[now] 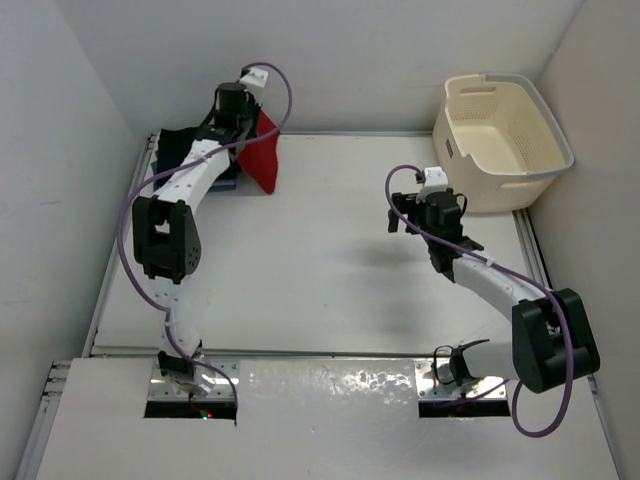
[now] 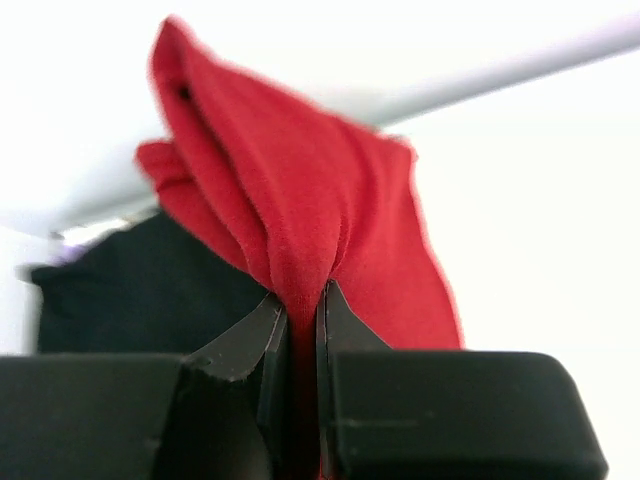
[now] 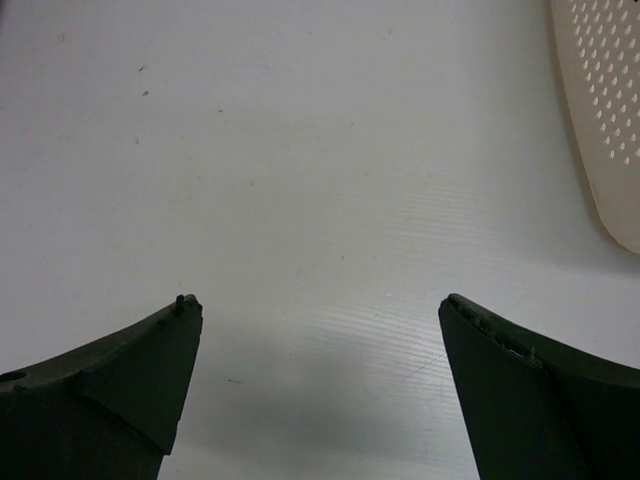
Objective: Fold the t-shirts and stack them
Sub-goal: Put the neatly folded tshirt into the corner of the board with the left arm
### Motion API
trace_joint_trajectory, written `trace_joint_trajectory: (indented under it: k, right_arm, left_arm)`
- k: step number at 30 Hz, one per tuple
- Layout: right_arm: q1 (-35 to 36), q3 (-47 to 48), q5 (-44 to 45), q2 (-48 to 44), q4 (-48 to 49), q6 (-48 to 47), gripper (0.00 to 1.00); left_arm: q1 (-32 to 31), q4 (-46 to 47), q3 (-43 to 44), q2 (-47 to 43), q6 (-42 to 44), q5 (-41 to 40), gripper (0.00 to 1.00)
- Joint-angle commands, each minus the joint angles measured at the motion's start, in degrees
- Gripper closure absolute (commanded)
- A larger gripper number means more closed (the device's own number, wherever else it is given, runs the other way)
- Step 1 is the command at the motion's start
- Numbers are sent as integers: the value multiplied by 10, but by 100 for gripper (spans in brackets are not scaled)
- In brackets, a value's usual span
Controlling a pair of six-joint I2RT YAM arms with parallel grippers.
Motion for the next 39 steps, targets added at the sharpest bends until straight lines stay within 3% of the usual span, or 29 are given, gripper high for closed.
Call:
trace_joint_trajectory:
  k: [1,5,11,24,33,39]
  right_arm:
    - [1,-3,7,-17,13,-6,1]
    - [1,-5,4,-20,14,-4,1]
    - [2,-6,6,-22,11,-5,1]
    - [1,6,6,-5,4,-5,1]
    - [1,22,0,15,-4,-7,1]
    - [1,29,-3,24,-11,-8,1]
  left_arm:
    - [4,-3,90,-2,49,-3,100]
    - [22,-42,160,23,64,-20,100]
    - [53,-61,190,27,69,10,100]
    - [118,-62,170,21,51,26,100]
    - [198,-32,115,21,21,55,100]
    - [222,-8,97,55,17,35,100]
